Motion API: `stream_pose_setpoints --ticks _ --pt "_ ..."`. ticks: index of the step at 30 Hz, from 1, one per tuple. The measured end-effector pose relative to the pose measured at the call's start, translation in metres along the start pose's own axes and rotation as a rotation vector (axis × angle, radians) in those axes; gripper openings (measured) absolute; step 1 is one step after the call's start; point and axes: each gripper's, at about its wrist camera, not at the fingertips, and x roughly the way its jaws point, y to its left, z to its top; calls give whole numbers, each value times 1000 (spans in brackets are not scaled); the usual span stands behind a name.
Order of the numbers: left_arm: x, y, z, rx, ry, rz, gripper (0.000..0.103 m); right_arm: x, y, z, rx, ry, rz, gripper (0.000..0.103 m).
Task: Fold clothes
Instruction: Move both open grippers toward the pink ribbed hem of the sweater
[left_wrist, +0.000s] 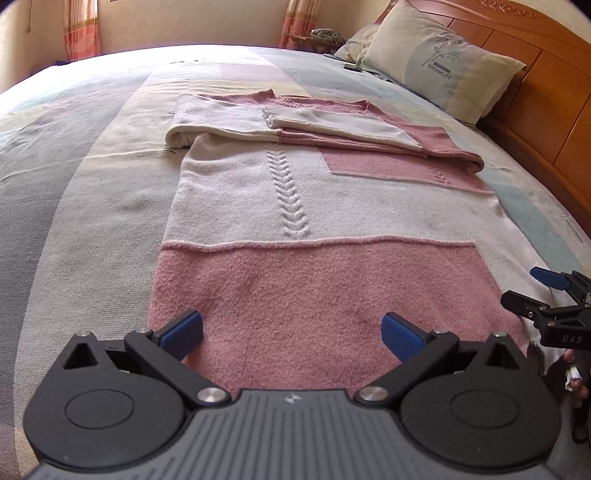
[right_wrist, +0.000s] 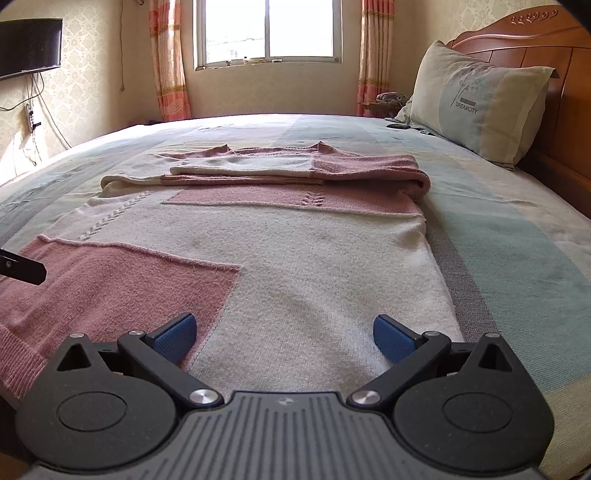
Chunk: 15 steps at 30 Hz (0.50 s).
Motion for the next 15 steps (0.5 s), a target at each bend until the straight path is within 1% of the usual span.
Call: stream_pose_setpoints --ticks 3,5,7,8,10,12,15 --pt "-9 -7 -5 54 -10 18 102 -18 -5 -1 2 54 2 103" --pt "-12 -17 -7 99 -32 -1 102 -34 -11 -4 26 74 12 103" --pt "-12 -27 -9 141 -57 -28 102 -50 -16 -9 55 67 41 103" --pt "-9 -31 -10 145 -55 -42 102 -57 -18 -13 70 59 50 103" --pt "0 -34 -12 118 -29 -59 102 -67 -21 -17 100 45 60 103" --pt "2 -36 -20 110 -58 -32 102 -62 -24 -13 115 41 62 103" --pt "1 -39 -23 136 -60 -25 102 -56 -28 -7 139 36 64 103"
